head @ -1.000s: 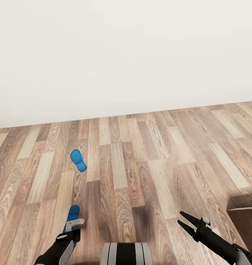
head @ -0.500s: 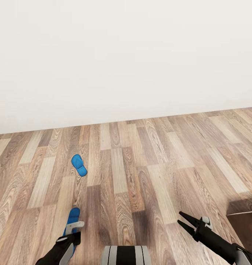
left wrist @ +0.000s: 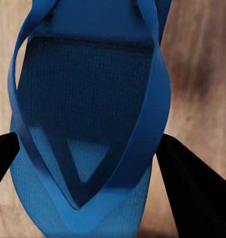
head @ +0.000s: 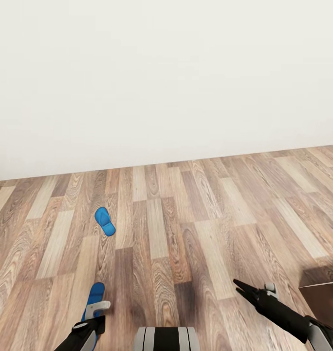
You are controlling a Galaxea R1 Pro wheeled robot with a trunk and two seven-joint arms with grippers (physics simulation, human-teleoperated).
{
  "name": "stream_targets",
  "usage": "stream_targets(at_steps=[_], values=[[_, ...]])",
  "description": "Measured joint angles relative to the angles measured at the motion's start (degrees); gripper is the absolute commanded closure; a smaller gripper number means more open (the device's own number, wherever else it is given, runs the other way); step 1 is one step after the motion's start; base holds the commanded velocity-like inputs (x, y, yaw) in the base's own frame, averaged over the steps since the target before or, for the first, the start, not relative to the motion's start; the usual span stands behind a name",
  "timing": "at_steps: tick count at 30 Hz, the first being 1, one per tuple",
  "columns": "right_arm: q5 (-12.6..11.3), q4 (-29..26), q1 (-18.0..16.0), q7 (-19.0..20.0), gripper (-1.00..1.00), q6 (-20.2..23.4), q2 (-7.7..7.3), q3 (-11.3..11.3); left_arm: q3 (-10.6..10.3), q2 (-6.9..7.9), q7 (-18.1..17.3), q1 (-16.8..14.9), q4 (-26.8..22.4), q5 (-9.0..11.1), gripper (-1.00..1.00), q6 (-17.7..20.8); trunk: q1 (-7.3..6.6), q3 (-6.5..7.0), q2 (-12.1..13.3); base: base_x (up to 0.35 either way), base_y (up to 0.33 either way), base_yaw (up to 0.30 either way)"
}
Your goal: In the bedroom, move the book from the bed onto either nightstand, and place the two sandals side by side next to the bed.
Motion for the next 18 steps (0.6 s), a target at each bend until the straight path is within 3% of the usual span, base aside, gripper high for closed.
stream_targets(at_steps=[14, 15, 16, 17, 18], values=[[4.5, 0.1, 0.0, -4.5, -1.00, -4.5, 0.00, 0.0, 0.0, 0.00, 0.1, 0.0, 0.0, 0.0, 1.00, 0.0, -0.36, 3.10, 0.2, 0.000, 0.000, 0.000], [23.8, 0.1, 0.0, -14.2, -1.00, -24.2, 0.00, 0.0, 0.0, 0.00, 0.1, 0.0, 0.0, 0.0, 1.00, 0.0, -0.39, 3.33, 0.2, 0.000, 0.000, 0.000], [31.5, 0.1, 0.0, -34.2, -1.00, -35.2, 0.00, 0.0, 0.0, 0.00, 0.1, 0.0, 0.0, 0.0, 1.00, 0.0, -0.41, 3.55, 0.2, 0.000, 0.000, 0.000], [31.8, 0.1, 0.0, -53.4, -1.00, -35.6, -0.01, 0.0, 0.0, 0.00, 0.1, 0.0, 0.0, 0.0, 1.00, 0.0, -0.44, 3.77, 0.2, 0.000, 0.000, 0.000], [31.8, 0.1, 0.0, -56.7, -1.00, -35.6, 0.00, 0.0, 0.0, 0.00, 0.1, 0.0, 0.0, 0.0, 1.00, 0.0, -0.46, 3.99, 0.2, 0.000, 0.000, 0.000]])
